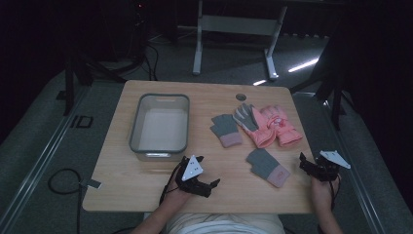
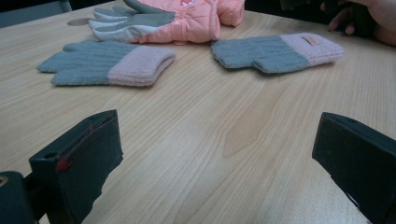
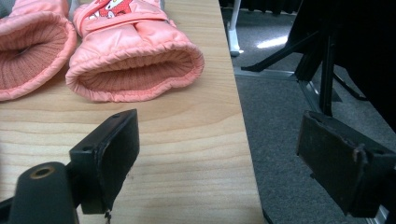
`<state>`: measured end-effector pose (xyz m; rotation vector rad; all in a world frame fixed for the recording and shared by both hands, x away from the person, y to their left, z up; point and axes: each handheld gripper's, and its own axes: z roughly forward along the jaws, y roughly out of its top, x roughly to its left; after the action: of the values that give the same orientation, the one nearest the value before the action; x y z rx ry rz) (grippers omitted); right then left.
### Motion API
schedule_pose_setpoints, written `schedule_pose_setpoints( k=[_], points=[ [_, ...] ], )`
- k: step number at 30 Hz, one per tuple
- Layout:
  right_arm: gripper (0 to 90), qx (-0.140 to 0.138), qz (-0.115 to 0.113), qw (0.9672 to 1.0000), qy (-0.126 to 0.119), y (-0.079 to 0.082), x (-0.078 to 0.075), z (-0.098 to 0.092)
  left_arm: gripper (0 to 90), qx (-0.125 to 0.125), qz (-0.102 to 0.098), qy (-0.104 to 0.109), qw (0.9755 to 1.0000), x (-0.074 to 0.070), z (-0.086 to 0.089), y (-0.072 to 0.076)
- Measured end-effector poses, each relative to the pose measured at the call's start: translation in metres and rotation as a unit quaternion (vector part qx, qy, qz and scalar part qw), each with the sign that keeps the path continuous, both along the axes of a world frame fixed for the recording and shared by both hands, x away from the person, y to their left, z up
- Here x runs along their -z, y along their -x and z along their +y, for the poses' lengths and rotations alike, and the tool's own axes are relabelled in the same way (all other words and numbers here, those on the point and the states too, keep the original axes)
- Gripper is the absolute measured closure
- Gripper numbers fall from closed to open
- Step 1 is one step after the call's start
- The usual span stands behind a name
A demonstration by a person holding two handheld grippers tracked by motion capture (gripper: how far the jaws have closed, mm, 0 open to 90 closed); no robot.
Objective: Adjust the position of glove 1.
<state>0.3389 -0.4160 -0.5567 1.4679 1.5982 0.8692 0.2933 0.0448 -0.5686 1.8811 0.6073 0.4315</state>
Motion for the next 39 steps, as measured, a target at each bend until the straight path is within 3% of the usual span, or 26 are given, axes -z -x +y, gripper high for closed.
schedule_pose_setpoints(
  k=[11, 20, 26, 31, 32, 36, 39],
  points=[
    [13.9, -0.005, 0.012, 0.9999, -0.002, -0.002, 0.000, -0.001, 1.1, -0.003, 0.008, 0.000, 1.0000, 0.000, -0.001, -0.001],
    [14.3, -0.005, 0.009, 0.9999, 0.005, -0.001, 0.000, 0.000, 1.1, -0.006, -0.001, -0.003, 1.0000, 0.000, -0.001, 0.000],
    [13.7, -0.009, 0.025, 0.9996, 0.005, -0.004, -0.001, 0.002, 1.1, -0.004, -0.001, -0.003, 1.0000, 0.000, -0.001, 0.001],
    [13.3, -0.020, 0.046, 0.9988, -0.005, -0.007, -0.014, 0.003, 1.1, -0.003, -0.002, -0.003, 1.0000, 0.000, -0.001, 0.001],
    [13.0, -0.027, 0.048, 0.9985, 0.000, -0.007, -0.023, 0.005, 1.1, -0.003, -0.002, -0.003, 1.0000, 0.000, -0.001, 0.001],
    [12.4, -0.034, 0.042, 0.9986, 0.002, -0.009, -0.036, 0.010, 1.1, -0.002, -0.003, -0.003, 1.0000, 0.000, -0.001, 0.001],
    [12.0, -0.041, 0.037, 0.9983, 0.018, -0.013, -0.049, 0.015, 1.1, -0.002, -0.003, -0.003, 1.0000, 0.000, -0.001, 0.001]
  ],
)
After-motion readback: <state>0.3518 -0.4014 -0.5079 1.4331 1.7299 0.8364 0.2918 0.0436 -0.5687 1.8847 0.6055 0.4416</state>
